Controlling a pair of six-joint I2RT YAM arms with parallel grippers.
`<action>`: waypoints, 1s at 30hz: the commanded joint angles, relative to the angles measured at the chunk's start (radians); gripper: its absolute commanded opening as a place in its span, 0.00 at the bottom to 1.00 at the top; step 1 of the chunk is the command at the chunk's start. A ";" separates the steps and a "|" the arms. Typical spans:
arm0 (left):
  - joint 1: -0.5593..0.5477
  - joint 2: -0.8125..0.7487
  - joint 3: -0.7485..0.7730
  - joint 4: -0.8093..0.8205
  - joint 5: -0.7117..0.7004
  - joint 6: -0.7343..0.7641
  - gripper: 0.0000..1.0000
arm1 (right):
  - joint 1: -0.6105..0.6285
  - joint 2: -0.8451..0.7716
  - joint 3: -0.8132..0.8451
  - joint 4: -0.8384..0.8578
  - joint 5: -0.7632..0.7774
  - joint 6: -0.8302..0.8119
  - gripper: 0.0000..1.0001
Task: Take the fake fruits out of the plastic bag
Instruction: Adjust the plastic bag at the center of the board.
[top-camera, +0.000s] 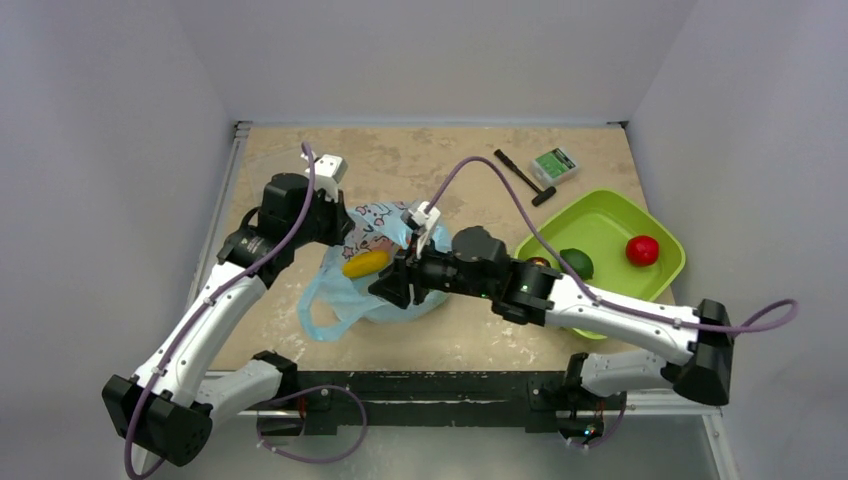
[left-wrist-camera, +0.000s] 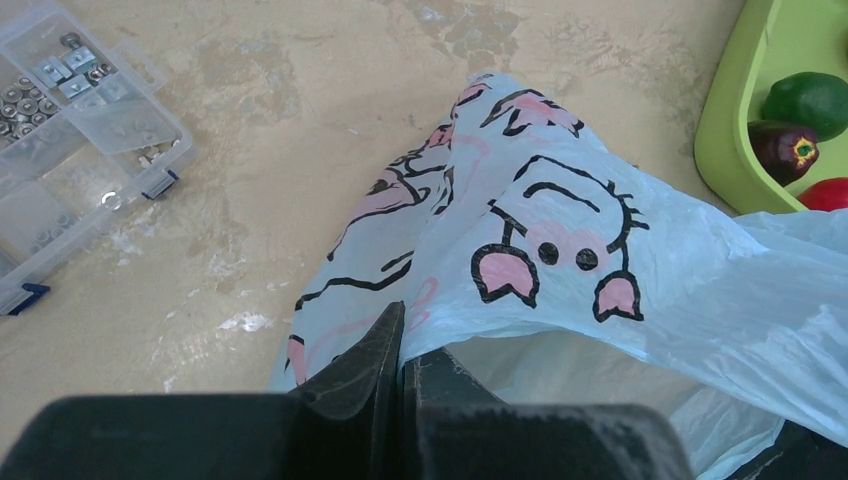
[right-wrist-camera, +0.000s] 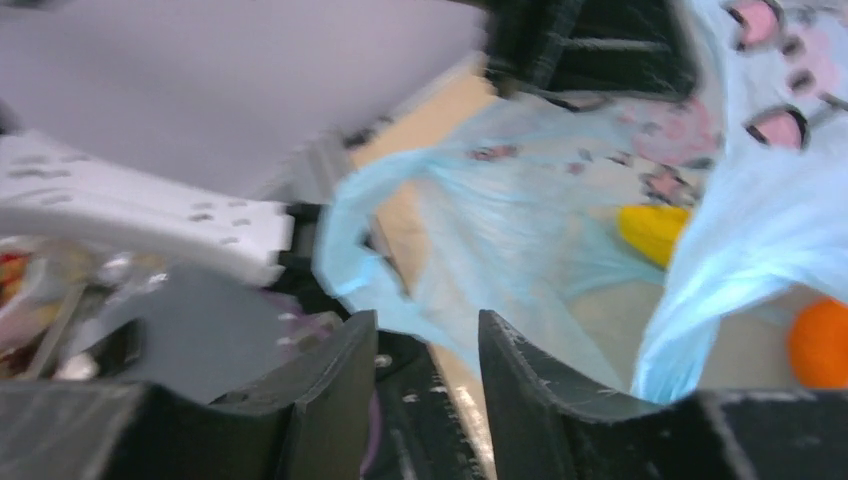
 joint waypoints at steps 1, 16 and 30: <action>-0.001 -0.021 -0.010 0.053 0.028 -0.010 0.00 | 0.020 0.136 0.063 -0.075 0.400 0.001 0.37; -0.001 -0.075 -0.026 0.077 0.020 -0.021 0.00 | 0.049 0.489 0.194 -0.357 0.856 0.033 0.29; -0.001 -0.050 -0.016 0.067 0.059 -0.023 0.00 | 0.030 0.586 0.145 -0.439 1.009 0.042 0.62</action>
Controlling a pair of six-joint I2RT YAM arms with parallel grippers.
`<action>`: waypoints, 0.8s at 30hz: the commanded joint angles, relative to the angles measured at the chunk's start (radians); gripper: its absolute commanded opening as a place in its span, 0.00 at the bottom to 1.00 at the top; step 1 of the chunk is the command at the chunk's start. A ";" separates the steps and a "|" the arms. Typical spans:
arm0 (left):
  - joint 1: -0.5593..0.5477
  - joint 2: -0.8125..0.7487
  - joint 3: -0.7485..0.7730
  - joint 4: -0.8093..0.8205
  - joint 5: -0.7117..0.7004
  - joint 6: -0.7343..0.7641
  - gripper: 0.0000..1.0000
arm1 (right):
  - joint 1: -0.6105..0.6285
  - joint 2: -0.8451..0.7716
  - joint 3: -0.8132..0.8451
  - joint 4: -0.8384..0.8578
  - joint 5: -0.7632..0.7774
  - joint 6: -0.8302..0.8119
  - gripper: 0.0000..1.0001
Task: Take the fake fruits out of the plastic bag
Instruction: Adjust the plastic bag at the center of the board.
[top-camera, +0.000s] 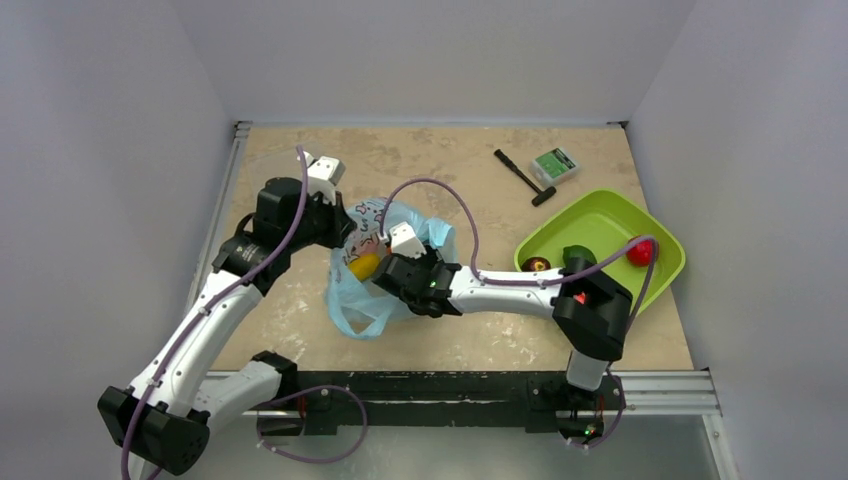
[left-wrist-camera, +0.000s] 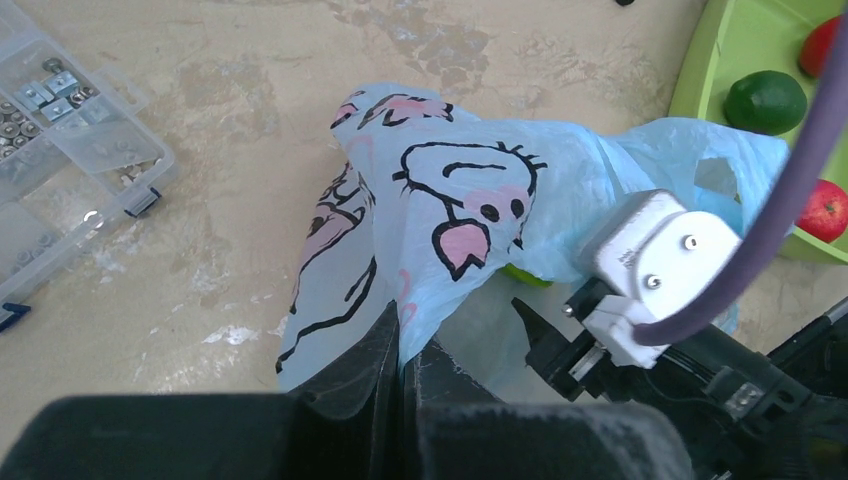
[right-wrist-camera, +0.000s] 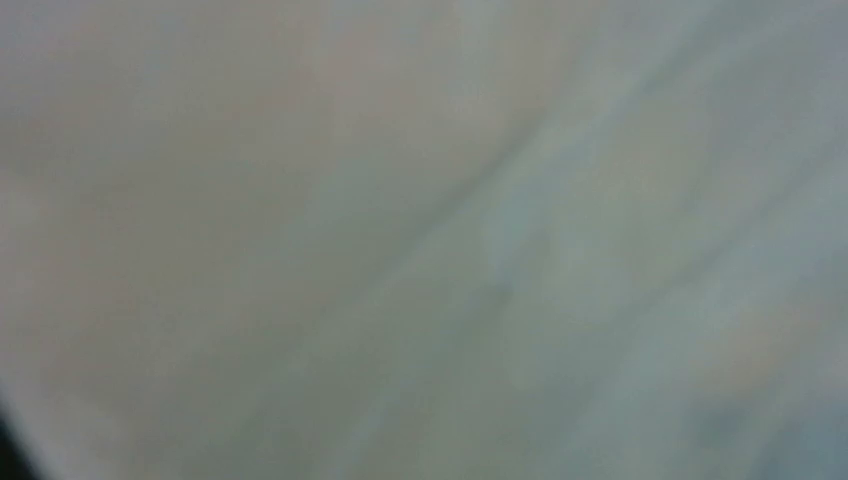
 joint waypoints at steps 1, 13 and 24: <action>-0.001 0.000 0.007 0.037 0.018 -0.016 0.00 | -0.009 0.035 -0.011 -0.020 0.066 0.025 0.64; -0.021 0.066 0.022 -0.021 -0.020 -0.011 0.00 | -0.077 0.070 -0.143 0.265 -0.036 0.004 0.66; -0.032 0.122 -0.008 -0.278 -0.108 -0.116 0.00 | -0.115 -0.037 -0.321 0.736 -0.170 0.013 0.14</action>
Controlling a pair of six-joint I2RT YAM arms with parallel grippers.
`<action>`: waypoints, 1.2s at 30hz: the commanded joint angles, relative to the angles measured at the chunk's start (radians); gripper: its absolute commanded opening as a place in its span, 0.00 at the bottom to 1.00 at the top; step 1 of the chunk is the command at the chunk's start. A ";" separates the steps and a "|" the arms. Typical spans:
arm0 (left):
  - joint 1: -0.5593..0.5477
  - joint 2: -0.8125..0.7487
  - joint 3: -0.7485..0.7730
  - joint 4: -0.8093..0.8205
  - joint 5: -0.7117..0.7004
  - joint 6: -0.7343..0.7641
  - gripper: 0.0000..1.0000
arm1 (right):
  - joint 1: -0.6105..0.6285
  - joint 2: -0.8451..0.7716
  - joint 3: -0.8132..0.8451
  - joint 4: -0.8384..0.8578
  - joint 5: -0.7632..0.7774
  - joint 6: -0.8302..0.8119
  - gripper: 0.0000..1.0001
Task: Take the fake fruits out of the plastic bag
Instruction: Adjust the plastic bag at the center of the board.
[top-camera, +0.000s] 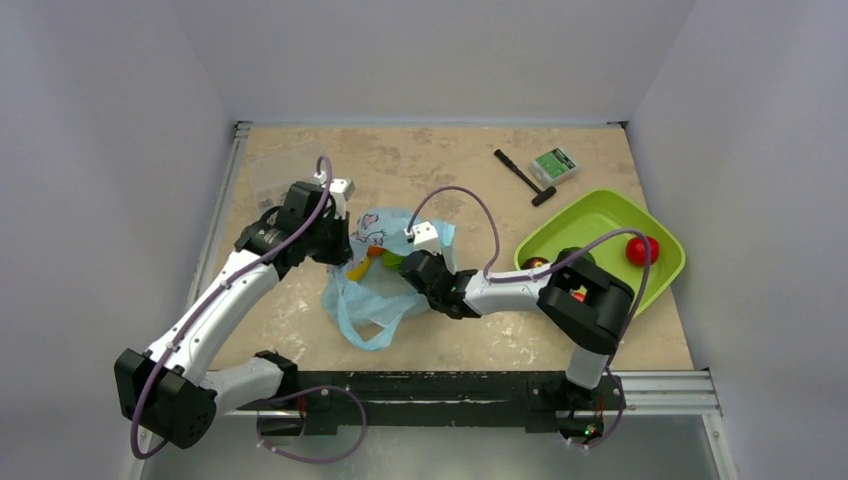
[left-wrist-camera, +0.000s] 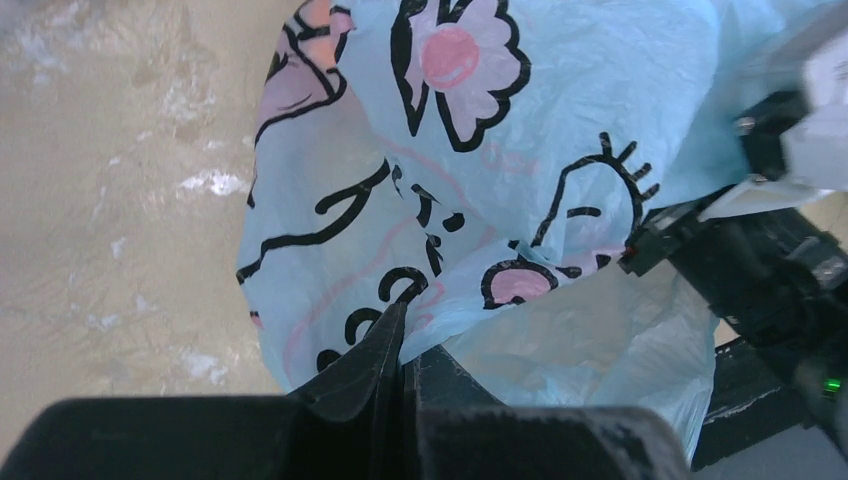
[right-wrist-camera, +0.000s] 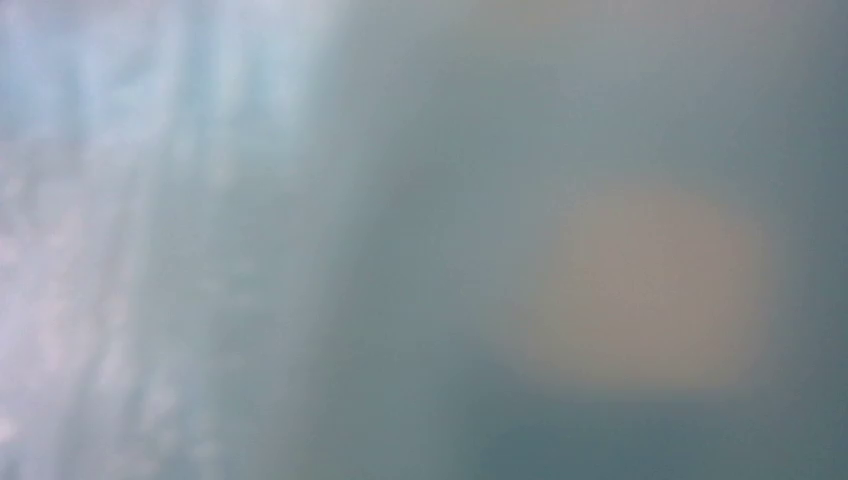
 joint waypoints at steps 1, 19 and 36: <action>-0.004 -0.016 -0.027 -0.063 -0.045 -0.046 0.00 | -0.010 -0.101 -0.101 0.317 -0.043 0.022 0.12; -0.100 -0.032 -0.099 -0.042 -0.138 -0.034 0.00 | -0.023 -0.475 -0.314 0.350 -0.418 -0.146 0.79; -0.099 -0.017 -0.153 0.015 -0.096 -0.174 0.00 | 0.257 -0.088 -0.223 0.406 -0.533 -0.207 0.42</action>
